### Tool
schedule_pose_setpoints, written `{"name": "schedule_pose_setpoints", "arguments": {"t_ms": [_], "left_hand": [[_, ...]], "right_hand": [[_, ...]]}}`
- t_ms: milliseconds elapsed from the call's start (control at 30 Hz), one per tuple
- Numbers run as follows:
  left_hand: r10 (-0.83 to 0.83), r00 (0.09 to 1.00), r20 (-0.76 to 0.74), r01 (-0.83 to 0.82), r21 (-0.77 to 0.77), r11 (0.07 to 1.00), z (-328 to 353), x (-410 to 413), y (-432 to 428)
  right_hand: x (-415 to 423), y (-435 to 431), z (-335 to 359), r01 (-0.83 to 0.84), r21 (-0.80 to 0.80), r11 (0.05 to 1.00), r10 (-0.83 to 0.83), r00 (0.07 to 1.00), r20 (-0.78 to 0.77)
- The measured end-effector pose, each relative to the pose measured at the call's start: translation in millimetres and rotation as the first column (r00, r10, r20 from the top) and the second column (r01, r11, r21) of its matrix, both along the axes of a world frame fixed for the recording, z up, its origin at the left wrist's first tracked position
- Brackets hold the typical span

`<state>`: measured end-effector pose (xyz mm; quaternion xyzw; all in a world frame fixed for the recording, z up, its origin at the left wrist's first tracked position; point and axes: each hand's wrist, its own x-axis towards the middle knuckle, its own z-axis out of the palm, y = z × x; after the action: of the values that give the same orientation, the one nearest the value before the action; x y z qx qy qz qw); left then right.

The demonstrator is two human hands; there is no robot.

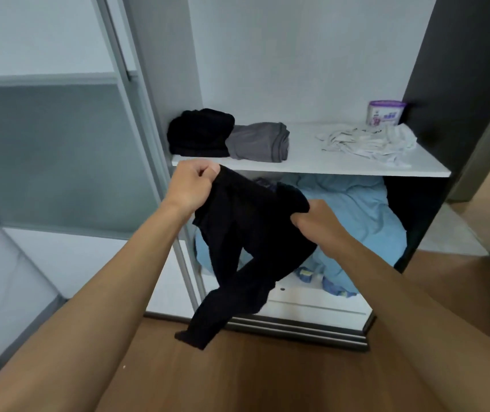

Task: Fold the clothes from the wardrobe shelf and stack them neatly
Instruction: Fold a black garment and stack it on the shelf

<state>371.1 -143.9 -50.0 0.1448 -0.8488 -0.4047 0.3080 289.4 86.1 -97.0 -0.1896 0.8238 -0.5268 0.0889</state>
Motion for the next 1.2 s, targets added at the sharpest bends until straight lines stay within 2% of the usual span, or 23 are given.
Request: {"name": "schedule_pose_setpoints", "arguments": {"t_ms": [67,200,300,367,433,500,567,667,733,800,867,933,1000,1067,1200], "left_hand": [[0.117,0.993,0.034,-0.114,-0.065,0.991,-6.6,5.6,-22.7],[0.22,0.976,0.003,-0.219,-0.061,0.974,-10.9,6.9,-45.7],[0.266,0.963,0.04,-0.263,-0.064,0.963,-13.6,3.2,-54.1],[0.269,0.96,0.083,-0.27,0.003,0.963,-18.4,-0.3,-58.6],[0.224,0.969,0.103,-0.237,0.135,0.962,-21.8,-2.5,-59.9],[0.124,0.99,0.067,-0.139,0.33,0.934,-21.1,-3.3,-59.4],[0.017,0.999,0.039,-0.032,0.437,0.899,-16.8,-3.3,-55.1],[-0.256,0.959,0.12,0.197,0.368,0.909,-13.4,-8.7,-42.5],[-0.489,0.851,0.191,0.418,0.318,0.851,-9.8,-16.8,-22.5],[-0.582,0.78,0.231,0.525,0.263,0.809,-6.6,-28.0,2.6],[-0.543,0.813,0.211,0.519,0.162,0.839,-3.2,-40.4,24.4],[-0.495,0.856,0.15,0.479,0.132,0.868,2.7,-48.7,40.1],[-0.461,0.886,0.042,0.439,0.237,0.866,9.9,-56.0,49.5],[-0.417,0.908,-0.034,0.407,0.302,0.862,18.1,-63.2,53.4],[-0.404,0.915,-0.004,0.382,0.332,0.862,20.1,-72.4,53.0]], "right_hand": [[-15.1,5.6,0.4,0.046,-0.019,0.999,-0.046,0.999,-0.022],[-34.9,9.0,11.2,0.057,-0.087,0.995,-0.06,0.997,-0.037],[-35.5,3.8,29.6,0.036,-0.231,0.972,-0.019,0.997,0.073],[-37.9,-0.9,40.6,0.014,-0.344,0.939,0.057,0.979,0.196],[-39.7,-4.7,49.0,-0.065,-0.36,0.931,0.155,0.962,0.226],[-43.7,-7.5,52.1,-0.184,-0.267,0.946,0.224,0.966,0.13],[-47.1,-10.7,53.4,-0.205,-0.171,0.964,0.209,0.978,0.005],[-48.8,-16.3,56.3,-0.214,-0.14,0.967,0.205,0.976,-0.072],[-45.9,-21.1,60.0,-0.244,-0.111,0.963,0.237,0.968,-0.078],[-42.4,-23.7,64.6,-0.245,-0.084,0.966,0.238,0.967,-0.088],[-42.7,-22.4,67.7,-0.228,-0.078,0.97,0.221,0.971,-0.091],[-47.3,-16.2,67.0,-0.192,-0.062,0.979,0.185,0.977,-0.109],[-54.8,-5.1,60.7,-0.149,0.0,0.989,0.147,0.97,-0.193],[-62.7,9.6,46.7,-0.128,0.132,0.983,0.16,0.952,-0.262],[-73.8,35.0,7.9,-0.093,0.296,0.951,0.169,0.955,-0.243]]}}
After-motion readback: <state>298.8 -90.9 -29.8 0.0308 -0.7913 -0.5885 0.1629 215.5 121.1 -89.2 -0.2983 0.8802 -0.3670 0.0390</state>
